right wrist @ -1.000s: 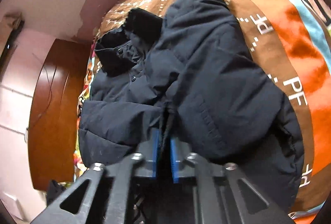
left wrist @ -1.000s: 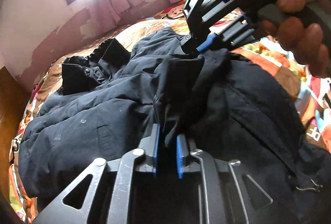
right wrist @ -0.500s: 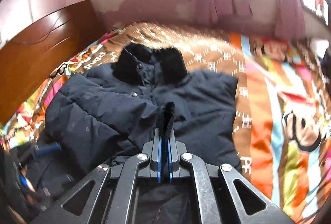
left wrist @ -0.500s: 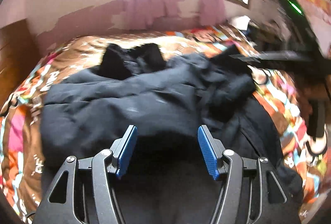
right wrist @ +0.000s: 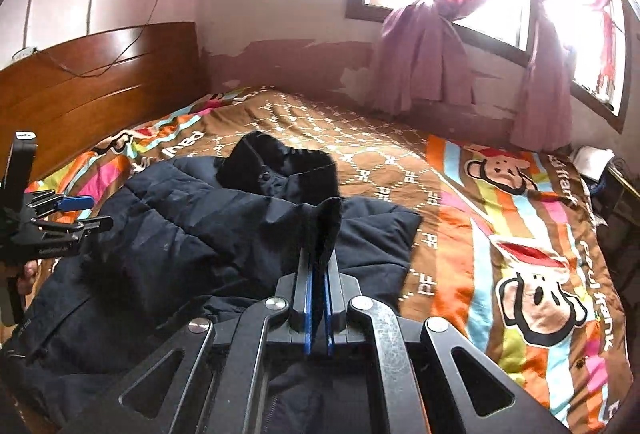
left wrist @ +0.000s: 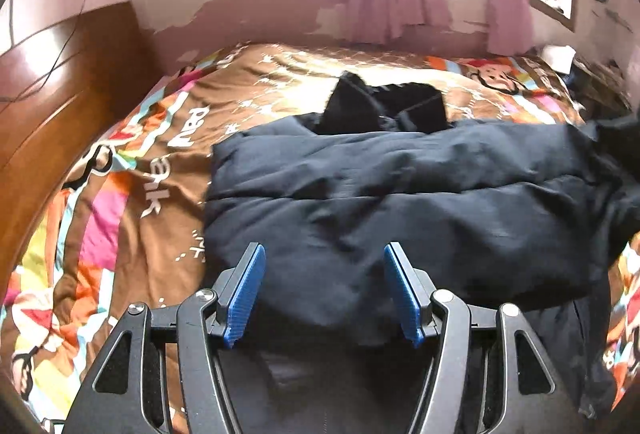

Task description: Fold large clothes

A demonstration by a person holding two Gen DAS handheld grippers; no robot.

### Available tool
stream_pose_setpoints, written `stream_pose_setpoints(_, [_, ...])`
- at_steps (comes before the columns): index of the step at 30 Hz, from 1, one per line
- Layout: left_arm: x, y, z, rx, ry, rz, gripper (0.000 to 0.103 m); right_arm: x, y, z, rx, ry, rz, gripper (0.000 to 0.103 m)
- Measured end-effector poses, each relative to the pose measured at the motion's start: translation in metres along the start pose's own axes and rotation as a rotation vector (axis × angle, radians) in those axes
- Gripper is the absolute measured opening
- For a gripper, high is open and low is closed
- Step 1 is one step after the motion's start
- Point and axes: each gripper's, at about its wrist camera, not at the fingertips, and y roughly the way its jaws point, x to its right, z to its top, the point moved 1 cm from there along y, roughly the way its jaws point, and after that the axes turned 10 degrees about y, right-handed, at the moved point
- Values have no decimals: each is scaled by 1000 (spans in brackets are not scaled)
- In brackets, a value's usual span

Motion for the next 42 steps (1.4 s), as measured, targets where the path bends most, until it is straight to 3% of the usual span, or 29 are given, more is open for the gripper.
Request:
stream_pose_setpoints(4, [-23,1,3,15,-51,10,56,21,6,-1,-31,52,-33,4])
stream_pose_setpoints(8, [-48,8,5,8,-103,-4,56,38,33,-10,-120,115,-62,5])
stream_pose_setpoints(13, [-53,25,0,-19,-83,-15,56,38,73,-26,-222,67,-111,8])
stream_pose_setpoints(15, [-46,30,-1,-11,-65,-24,56,41,79,-28,-241,85,-119,14])
stream_pose_setpoints(17, [-36,33,0,-1,-35,-20,56,41,75,-27,-225,95,-134,37])
stream_pose_setpoints(19, [-24,37,1,-3,10,18,56,37,70,-23,-193,89,-121,52])
stream_pose_setpoints(21, [-13,44,0,-25,54,96,56,27,68,-21,-186,57,-93,53])
stream_pose_setpoints(26, [5,61,-15,-29,163,168,56,5,83,-30,-294,-19,-43,53])
stream_pose_setpoints(29, [14,69,-27,-14,234,216,56,-7,97,-43,-351,-90,-58,53])
stream_pose_setpoints(34, [15,74,-33,3,254,217,56,-5,126,-68,-431,-115,-98,53])
stream_pose_setpoints(42, [17,81,-36,-4,268,215,56,-9,137,-85,-415,-160,-131,53])
